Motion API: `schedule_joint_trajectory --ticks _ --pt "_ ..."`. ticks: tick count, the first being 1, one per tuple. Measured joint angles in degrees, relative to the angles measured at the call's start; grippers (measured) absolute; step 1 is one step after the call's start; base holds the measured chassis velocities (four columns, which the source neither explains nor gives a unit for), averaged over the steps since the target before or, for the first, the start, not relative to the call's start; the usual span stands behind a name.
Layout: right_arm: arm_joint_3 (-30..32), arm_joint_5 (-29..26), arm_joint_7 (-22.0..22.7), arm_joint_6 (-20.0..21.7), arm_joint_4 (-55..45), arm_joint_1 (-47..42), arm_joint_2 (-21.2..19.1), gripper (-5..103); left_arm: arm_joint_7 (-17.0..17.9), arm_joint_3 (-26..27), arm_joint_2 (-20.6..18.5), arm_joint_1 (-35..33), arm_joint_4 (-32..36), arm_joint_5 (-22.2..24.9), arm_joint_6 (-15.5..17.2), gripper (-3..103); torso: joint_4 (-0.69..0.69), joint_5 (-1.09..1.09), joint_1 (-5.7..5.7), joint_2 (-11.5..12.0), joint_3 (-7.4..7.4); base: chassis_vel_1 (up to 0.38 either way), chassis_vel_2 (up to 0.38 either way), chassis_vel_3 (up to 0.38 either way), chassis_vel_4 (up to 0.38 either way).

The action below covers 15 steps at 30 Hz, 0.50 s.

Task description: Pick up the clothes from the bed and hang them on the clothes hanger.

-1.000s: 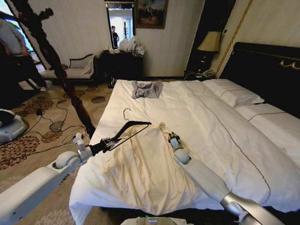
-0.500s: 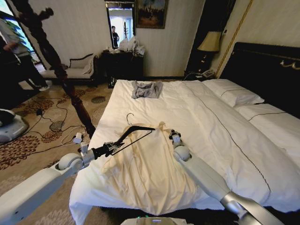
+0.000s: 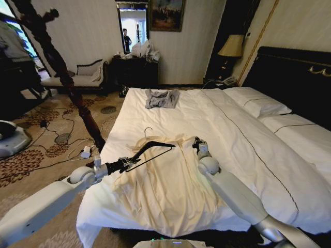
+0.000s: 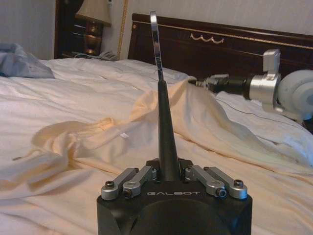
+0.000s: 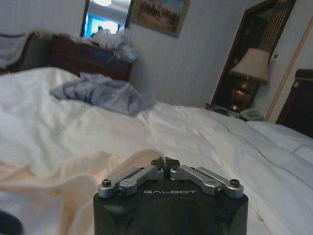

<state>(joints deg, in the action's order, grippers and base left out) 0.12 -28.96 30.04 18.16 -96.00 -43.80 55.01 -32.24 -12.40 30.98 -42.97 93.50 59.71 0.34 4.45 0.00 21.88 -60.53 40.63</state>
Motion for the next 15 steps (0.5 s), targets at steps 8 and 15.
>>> schedule_joint_trajectory --ticks 8,15 --pt "-0.48 0.10 -0.11 -0.49 -2.93 0.00 -0.98 1 0.66 -4.20 2.52 3.23 -1.58 -0.01 0.29 19 0.00 -0.01 0.00 0.00 0.00 0.000 0.000 0.000 0.000" --pt "-1.36 -0.28 -0.23 -0.66 -3.82 1.22 -0.76 1 1.10 -7.54 4.21 5.59 -2.57 0.02 0.59 19 0.00 0.00 0.00 0.00 0.00 0.000 0.000 0.000 0.000"
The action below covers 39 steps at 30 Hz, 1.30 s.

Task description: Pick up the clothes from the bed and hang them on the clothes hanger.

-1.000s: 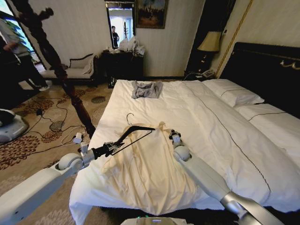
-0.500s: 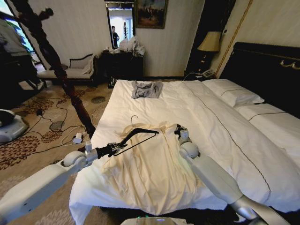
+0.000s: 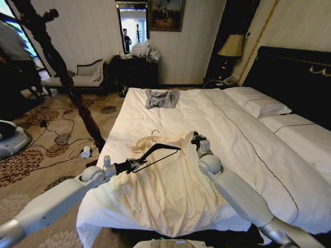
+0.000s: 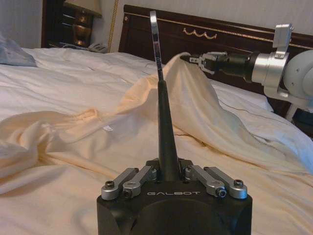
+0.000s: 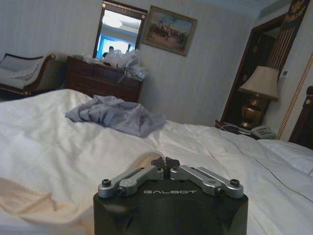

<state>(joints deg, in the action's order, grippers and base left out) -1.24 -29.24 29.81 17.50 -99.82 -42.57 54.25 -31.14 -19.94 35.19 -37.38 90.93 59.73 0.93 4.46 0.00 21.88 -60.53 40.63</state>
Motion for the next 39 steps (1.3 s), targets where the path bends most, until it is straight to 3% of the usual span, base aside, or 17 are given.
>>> schedule_joint_trajectory --ticks 14,17,39 --pt "-4.05 -2.80 -0.77 -1.25 -3.13 2.29 -0.40 1 -3.77 -4.98 3.62 5.05 -5.39 1.58 -0.44 19 -0.04 0.01 0.00 0.00 0.00 0.000 0.000 0.000 0.000" --pt "-4.06 -3.63 -0.77 -1.26 -4.26 2.13 -1.07 1 -4.73 -6.66 5.62 7.14 -8.07 1.65 -1.16 19 0.03 0.00 0.00 0.00 0.00 0.000 0.000 0.000 0.000" --pt "-3.57 -11.11 1.23 0.60 -11.64 1.85 -2.65 1 -8.30 -9.62 16.11 11.21 -18.47 1.38 -2.01 19 -0.02 0.00 0.00 -0.01 0.00 0.000 0.000 0.000 0.000"
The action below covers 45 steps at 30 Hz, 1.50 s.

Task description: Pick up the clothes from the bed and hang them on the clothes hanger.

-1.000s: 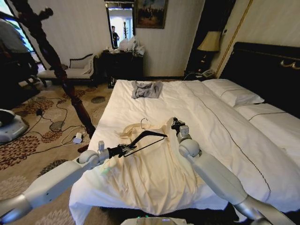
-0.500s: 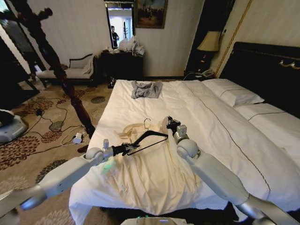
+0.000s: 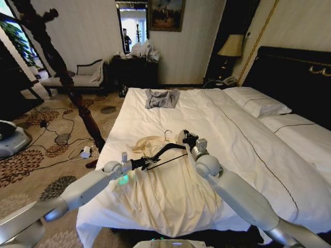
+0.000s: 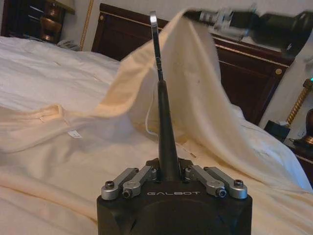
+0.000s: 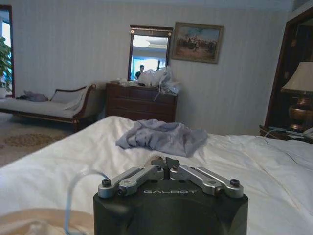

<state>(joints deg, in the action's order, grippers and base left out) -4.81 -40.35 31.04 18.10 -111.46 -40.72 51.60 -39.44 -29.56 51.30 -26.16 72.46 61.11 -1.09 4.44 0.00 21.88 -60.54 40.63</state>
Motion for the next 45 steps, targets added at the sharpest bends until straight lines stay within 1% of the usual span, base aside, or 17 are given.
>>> schedule_joint_trajectory --ticks 5,9,15,18,23,25,28,30,36,41,45 --pt "0.68 -2.29 0.69 0.67 -2.68 -0.76 -0.35 1 -0.20 -0.34 1.89 0.74 -2.00 -0.49 -0.01 19 0.01 -0.01 0.00 0.00 0.00 0.000 0.000 0.000 0.000" --pt "1.99 -3.69 0.80 1.13 -5.19 -3.35 -1.16 1 -0.30 -0.37 3.73 1.53 -4.28 -0.80 -0.14 19 0.01 0.00 0.00 0.00 0.00 0.000 0.000 0.000 0.000" --pt "2.53 -3.80 0.40 1.30 -6.39 -6.18 -1.56 1 -0.27 -0.24 5.00 2.19 -4.80 -0.79 -0.14 19 0.02 -0.01 0.00 0.00 0.00 0.000 0.000 0.000 0.000" --pt "3.33 -3.91 0.17 1.82 -8.69 -8.98 -1.45 1 -0.14 -0.20 6.55 3.14 -6.48 -0.88 -0.14 19 0.02 -0.01 0.00 0.00 0.00 0.000 0.000 0.000 0.000" --pt "3.92 -5.16 0.22 2.01 -10.33 -9.31 -1.87 1 -0.13 -0.46 7.66 3.92 -8.23 -1.22 -0.15 19 -0.01 -0.01 0.00 0.00 0.00 0.000 0.000 0.000 0.000" --pt "4.32 -6.10 0.22 2.02 -11.18 -9.51 -2.22 1 -0.14 -0.60 8.32 4.32 -8.96 -1.38 -0.16 19 0.01 0.00 0.00 0.00 0.00 0.000 0.000 0.000 0.000" --pt "4.44 -6.67 0.01 2.02 -11.83 -9.88 -2.45 1 -0.14 -0.67 9.03 4.66 -9.42 -1.44 -0.16 19 0.01 0.00 0.00 0.00 0.00 0.000 0.000 0.000 0.000" --pt "4.63 -7.43 -0.01 2.20 -13.35 -10.74 -1.84 1 -0.13 -1.57 9.95 5.09 -9.62 -1.35 0.16 19 0.02 -0.01 0.00 0.00 0.00 0.000 0.000 0.000 0.000" --pt "4.85 -7.26 -0.02 2.30 -13.13 -11.13 -1.69 1 -0.15 -2.87 10.20 4.79 -9.31 -2.01 0.11 19 0.00 0.00 0.00 0.00 0.00 0.000 0.000 0.000 0.000" --pt "5.52 -4.57 -1.34 2.29 -11.91 -13.92 -1.75 1 -0.10 -1.54 10.06 4.58 -9.11 -1.76 0.01 19 0.01 0.00 0.00 0.00 0.00 0.000 0.000 0.000 0.000" --pt "5.17 -0.87 -2.55 2.19 -11.43 -16.50 -1.42 1 -0.07 -0.68 10.00 5.38 -9.68 -1.13 -0.16 19 0.01 -0.01 0.00 0.00 0.00 0.000 0.000 0.000 0.000"
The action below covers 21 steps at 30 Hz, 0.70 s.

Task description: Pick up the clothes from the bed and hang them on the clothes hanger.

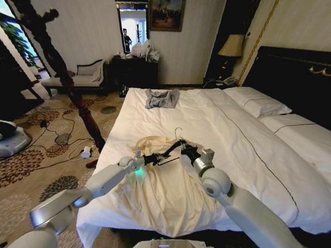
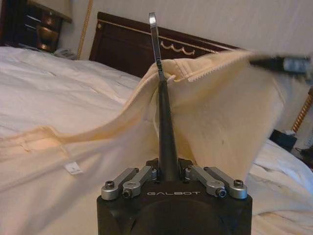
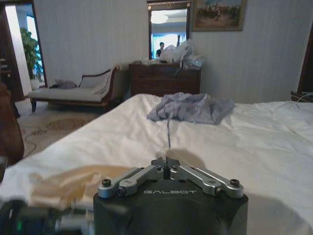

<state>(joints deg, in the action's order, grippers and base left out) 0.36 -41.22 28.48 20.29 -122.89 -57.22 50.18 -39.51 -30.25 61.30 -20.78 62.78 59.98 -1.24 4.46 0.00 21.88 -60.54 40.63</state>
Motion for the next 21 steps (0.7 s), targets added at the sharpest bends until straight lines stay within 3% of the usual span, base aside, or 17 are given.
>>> schedule_joint_trajectory --ticks 12,16,21 --pt "-1.48 8.19 -5.52 -0.36 -1.09 -6.59 -0.44 -2 0.67 1.94 0.94 0.04 -0.84 0.00 -0.94 19 0.00 0.01 0.00 0.00 0.00 0.000 0.000 0.000 0.000" --pt "-3.14 8.70 -5.73 -0.16 -0.58 -6.23 0.02 18 1.28 2.41 1.37 0.46 -0.84 -0.07 -1.35 19 0.00 0.00 0.00 0.00 0.00 0.000 0.000 0.000 0.000" --pt "-3.73 8.07 -5.70 0.47 -1.44 -4.82 -0.41 33 1.42 2.54 1.67 0.61 -0.72 -0.10 -1.71 19 -0.01 0.01 0.00 0.00 0.00 0.000 0.000 0.000 0.000"
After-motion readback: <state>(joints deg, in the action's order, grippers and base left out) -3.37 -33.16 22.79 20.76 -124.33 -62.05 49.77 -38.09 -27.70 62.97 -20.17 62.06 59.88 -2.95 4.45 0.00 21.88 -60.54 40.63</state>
